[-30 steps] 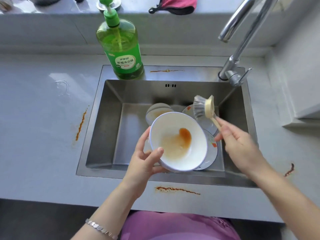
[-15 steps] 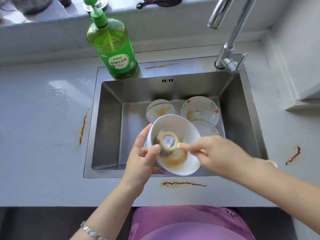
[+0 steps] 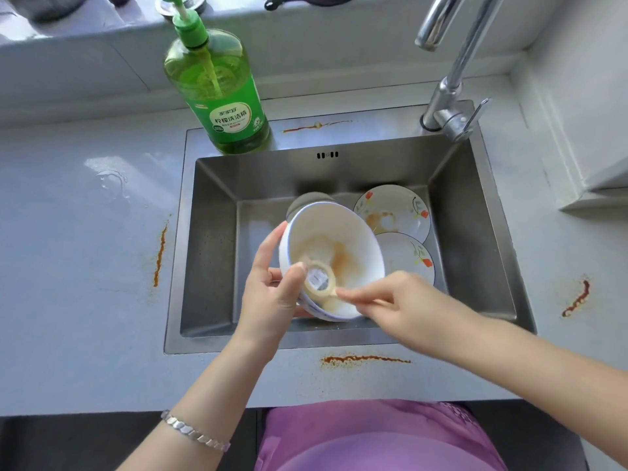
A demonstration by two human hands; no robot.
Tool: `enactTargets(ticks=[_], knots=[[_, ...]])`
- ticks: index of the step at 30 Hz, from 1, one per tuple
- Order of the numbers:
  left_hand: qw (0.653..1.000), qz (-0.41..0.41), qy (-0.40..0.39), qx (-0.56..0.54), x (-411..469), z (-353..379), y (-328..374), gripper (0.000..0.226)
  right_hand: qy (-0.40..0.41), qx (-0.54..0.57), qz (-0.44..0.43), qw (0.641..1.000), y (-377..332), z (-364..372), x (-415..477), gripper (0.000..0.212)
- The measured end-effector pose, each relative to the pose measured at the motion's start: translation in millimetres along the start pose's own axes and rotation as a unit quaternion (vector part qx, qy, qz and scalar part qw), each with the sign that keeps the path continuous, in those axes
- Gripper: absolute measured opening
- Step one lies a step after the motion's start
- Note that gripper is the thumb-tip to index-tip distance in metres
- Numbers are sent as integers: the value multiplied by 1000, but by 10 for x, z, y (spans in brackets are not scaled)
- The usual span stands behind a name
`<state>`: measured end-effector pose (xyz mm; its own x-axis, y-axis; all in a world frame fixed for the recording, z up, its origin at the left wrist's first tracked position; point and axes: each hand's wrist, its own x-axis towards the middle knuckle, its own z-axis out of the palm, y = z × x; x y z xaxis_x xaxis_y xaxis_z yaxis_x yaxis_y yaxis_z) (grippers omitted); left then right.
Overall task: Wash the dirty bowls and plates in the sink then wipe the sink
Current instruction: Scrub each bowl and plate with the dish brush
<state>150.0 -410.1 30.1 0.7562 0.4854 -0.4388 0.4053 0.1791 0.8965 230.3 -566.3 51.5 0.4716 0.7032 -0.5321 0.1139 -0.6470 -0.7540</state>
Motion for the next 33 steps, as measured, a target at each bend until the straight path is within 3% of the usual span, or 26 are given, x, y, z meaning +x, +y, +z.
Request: enactTargets(ticks=[2,4,6,9,13,17,21,25,28,31,33], knots=[[1000,-6,-10,-7,-20,37,0,52,47,-8,5,999,-2,-104,109,28],[1000,-13,1,-16,-13,17,9,50,90,-86,40,991,87,-215,163,30],[1000,-14,20,-16,15,-33,31,49,70,-113,57,989,146,-160,90,31],[1000,-5,24,5,11,-33,39,51,5,-21,8,1000,-6,52,11,29],[1000,-13,9,-8,-18,-2,39,51,84,-72,40,993,64,-129,204,32],[999,-1,39,4,27,-86,32,50,-13,-11,19,1000,-32,29,56,29],[1000,4,20,18,9,-104,-3,52,73,-77,40,993,79,-119,188,34],[998,27,37,50,56,-168,5,52,-13,-16,33,999,55,20,96,28],[994,56,12,92,62,-234,51,52,-34,-12,61,998,58,-132,136,26],[987,56,-40,148,78,-296,98,52,-142,10,92,986,52,-281,166,27],[977,28,-105,181,86,-314,82,54,-185,-52,89,977,34,-300,151,24]])
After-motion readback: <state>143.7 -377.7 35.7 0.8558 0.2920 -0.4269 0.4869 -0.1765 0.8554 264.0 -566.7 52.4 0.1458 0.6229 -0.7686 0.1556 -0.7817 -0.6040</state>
